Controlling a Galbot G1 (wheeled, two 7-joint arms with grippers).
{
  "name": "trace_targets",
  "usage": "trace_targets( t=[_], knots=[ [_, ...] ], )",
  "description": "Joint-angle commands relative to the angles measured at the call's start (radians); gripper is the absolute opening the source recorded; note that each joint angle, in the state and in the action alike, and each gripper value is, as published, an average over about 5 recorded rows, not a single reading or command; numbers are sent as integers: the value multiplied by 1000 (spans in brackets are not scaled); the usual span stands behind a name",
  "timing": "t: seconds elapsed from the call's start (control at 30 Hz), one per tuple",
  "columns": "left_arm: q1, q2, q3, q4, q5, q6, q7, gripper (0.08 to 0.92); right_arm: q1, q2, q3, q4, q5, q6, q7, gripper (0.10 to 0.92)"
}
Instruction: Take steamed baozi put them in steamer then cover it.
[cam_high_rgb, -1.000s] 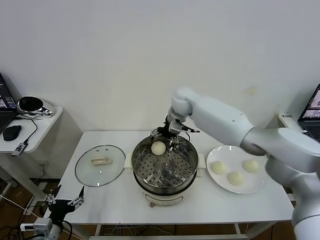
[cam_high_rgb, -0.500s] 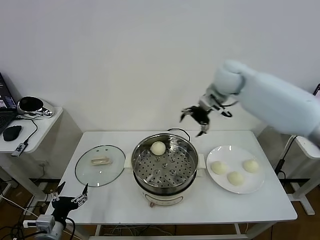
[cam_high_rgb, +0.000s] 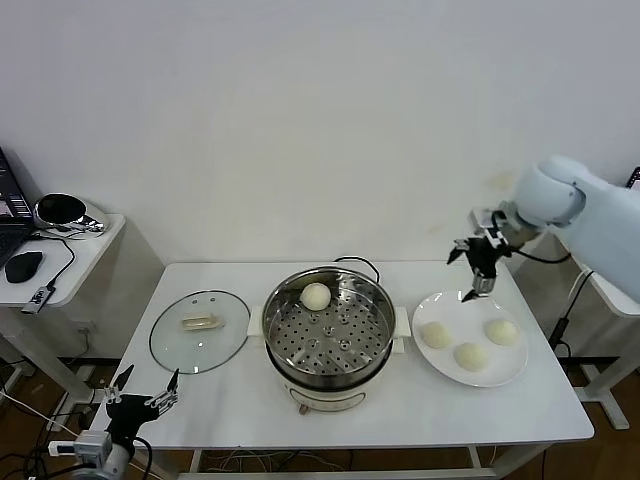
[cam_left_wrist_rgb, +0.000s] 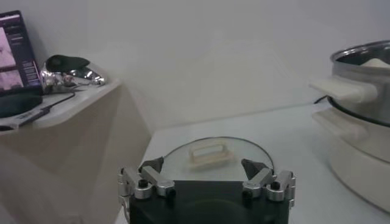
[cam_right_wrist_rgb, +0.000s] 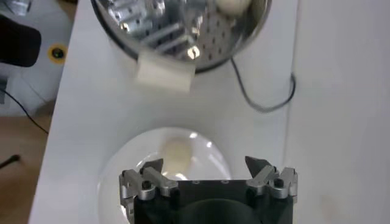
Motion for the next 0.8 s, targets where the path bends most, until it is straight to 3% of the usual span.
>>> trace_targets(
  t=[0.03, 0.33, 0.8],
  knots=[
    [4, -5, -2, 6, 7, -1, -1, 823, -229, 30, 117, -81, -110, -5, 33, 823],
    [6, -2, -8, 17, 12, -2, 0, 823, -337, 168, 175, -194, -159, 17, 106, 823],
    [6, 1, -2, 36, 20, -6, 3, 823, -372, 214, 188, -299, -195, 50, 142, 823]
  ],
)
